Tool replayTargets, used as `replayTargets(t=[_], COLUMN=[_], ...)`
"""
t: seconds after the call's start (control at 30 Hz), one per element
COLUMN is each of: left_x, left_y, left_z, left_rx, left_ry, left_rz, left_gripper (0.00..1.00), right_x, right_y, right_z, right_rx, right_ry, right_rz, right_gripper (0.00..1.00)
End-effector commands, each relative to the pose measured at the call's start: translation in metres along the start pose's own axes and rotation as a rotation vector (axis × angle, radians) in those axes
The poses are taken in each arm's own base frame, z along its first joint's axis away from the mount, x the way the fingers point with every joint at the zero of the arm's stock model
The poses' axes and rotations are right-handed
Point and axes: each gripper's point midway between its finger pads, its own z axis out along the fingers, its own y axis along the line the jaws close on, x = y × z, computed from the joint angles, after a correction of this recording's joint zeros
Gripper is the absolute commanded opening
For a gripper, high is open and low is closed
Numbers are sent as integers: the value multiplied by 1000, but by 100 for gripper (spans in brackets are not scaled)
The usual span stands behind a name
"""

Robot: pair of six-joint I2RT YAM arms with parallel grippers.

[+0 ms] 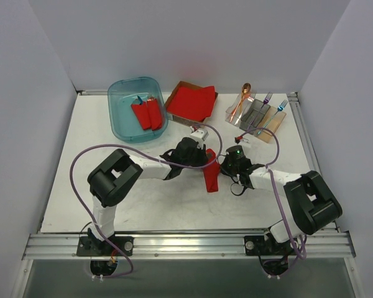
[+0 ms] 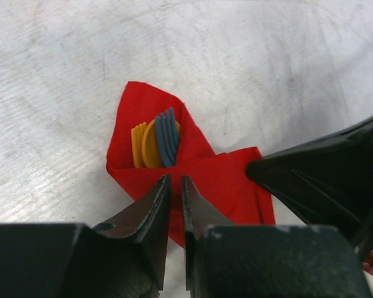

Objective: Place the utensils on the paper napkin and roll it up
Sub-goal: Adjust the napkin at the center of the board.

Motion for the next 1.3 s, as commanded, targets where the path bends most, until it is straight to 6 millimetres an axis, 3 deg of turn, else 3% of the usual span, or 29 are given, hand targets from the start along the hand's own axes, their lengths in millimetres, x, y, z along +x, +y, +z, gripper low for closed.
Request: replayTargets(t=[0.0,0.17,0.3,0.53,0.57,0.63,0.9,1.0,1.27], left_x=[-6,0,-13,-50,-45,-55,-34,-22,6], left_y=[5,12,10,-5,-6,-15,-39,-54,-72], left_z=[9,14,10,-20,-25,-37,-59,-58,-51], left_rx=[-22,-41,-43,-10,-4,23,120,158,211], left_ry=[-8,-4,-33,-116,-109,-144,-161,-156,-142], left_rz=[-15,-13,6,31,31,22,-49,-57,-75], left_gripper=[21,20,22,28,28,29,23,20,15], right_x=[-11,-11,-11,-13,-13,-13,-15,-14,-15], right_y=[1,1,2,5,4,5,7,7,7], right_z=[-2,-2,-1,-2,-2,-2,-2,-2,-3], right_rx=[0,1,-1,-5,-4,-5,-11,-10,-11], right_ry=[-45,-44,-41,-45,-43,-43,-46,-43,-44], right_rz=[20,22,22,22,22,23,26,27,27], right_gripper=[0,0,0,0,0,0,0,0,0])
